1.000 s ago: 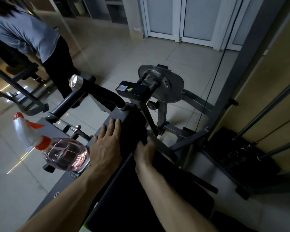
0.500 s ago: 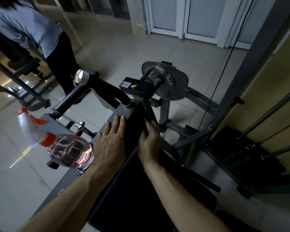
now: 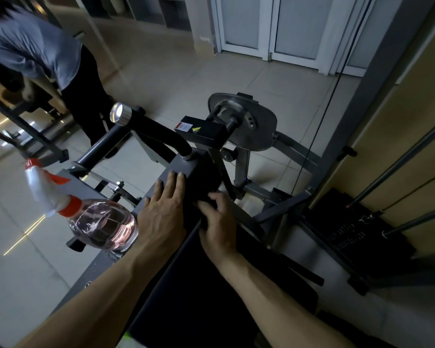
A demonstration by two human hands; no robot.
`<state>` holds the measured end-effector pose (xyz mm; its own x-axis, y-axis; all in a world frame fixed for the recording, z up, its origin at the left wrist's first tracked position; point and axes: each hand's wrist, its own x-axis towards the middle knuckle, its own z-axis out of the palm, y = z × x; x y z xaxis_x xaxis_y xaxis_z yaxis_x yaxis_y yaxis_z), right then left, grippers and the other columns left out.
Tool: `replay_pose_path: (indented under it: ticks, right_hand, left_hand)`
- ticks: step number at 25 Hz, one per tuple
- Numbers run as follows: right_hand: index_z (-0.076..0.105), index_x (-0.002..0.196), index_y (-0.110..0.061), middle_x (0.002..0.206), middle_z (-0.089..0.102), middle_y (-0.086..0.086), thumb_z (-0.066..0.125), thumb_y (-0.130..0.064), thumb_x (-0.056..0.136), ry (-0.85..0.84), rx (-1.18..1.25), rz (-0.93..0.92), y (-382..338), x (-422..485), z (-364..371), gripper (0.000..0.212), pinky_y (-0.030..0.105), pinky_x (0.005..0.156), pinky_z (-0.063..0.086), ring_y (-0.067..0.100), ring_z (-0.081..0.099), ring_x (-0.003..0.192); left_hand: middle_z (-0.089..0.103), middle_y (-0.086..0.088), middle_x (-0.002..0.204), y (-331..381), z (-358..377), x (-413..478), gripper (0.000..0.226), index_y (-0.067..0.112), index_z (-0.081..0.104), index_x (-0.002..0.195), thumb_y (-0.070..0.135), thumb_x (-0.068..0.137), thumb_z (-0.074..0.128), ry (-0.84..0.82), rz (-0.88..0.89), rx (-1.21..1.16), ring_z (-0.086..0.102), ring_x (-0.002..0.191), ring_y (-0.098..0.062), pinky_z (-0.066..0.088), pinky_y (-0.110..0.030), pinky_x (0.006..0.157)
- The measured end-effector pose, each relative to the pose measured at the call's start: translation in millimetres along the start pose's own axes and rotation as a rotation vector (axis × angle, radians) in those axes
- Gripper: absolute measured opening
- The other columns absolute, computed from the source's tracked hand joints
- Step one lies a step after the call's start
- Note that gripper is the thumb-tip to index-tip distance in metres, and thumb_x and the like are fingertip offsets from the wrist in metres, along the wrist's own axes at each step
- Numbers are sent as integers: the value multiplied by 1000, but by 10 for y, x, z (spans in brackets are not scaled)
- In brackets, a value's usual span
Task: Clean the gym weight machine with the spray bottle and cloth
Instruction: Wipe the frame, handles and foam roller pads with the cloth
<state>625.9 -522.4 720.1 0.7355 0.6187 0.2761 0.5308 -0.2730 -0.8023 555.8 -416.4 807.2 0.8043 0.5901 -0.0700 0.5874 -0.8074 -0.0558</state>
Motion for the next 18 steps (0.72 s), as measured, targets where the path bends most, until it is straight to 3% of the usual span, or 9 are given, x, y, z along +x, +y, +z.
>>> replay_pose_path:
  ticks: [5,8,9,11,12,14,16,18]
  right_hand:
    - [71,130,-21,133,56,1,58,11,86,286,213,397,164,857,-43,56,33,104,50,20,51,123]
    - [68,130,-17,137,49,1,60,4,91,166,319,356,-64,348,198,45,20,103,47,18,49,129]
    - [67,128,-17,136,50,0,61,-2,93,92,322,251,-81,74,226,39,18,102,47,18,51,128]
    - [71,121,-15,132,53,2,65,-2,88,-34,276,68,-14,-203,119,36,29,105,49,20,55,123]
    - [73,118,-15,129,54,3,65,5,86,-30,289,81,86,-135,70,38,32,105,50,21,57,122]
    - [72,123,-17,128,50,-3,62,8,90,101,331,308,205,251,-62,43,19,105,46,19,55,123]
    - [68,132,-22,138,46,-5,64,-12,98,203,364,499,205,650,-129,36,20,108,42,13,50,127]
    - [69,130,-30,148,49,-4,65,-44,92,190,400,481,173,739,-56,40,35,113,43,13,50,133]
  left_hand:
    - [-5,-1,171,-22,30,28,107,23,-8,162,23,89,70,2,2,3,9,156,-33,44,-53,111]
    - [-7,-1,170,-23,15,34,112,24,-9,162,32,88,74,-14,2,9,7,156,-33,41,-53,114]
    - [-7,-1,171,-24,10,33,112,24,-9,162,35,87,74,-17,2,12,6,157,-33,41,-52,114]
    - [-9,0,171,-15,3,24,111,24,-11,162,31,89,72,-25,9,6,5,157,-32,42,-52,113]
    - [-9,0,170,-14,3,23,110,25,-12,161,27,89,71,-23,9,5,4,157,-32,42,-52,114]
    - [-11,2,170,-27,2,22,110,26,-12,161,22,90,71,-25,1,7,3,157,-31,41,-52,114]
    - [-11,2,170,-34,-3,22,110,26,-11,161,21,89,71,-30,-3,-2,3,157,-30,41,-53,114]
    - [-11,1,170,-23,-16,14,110,25,-11,162,23,89,71,-33,2,0,2,157,-31,40,-53,115]
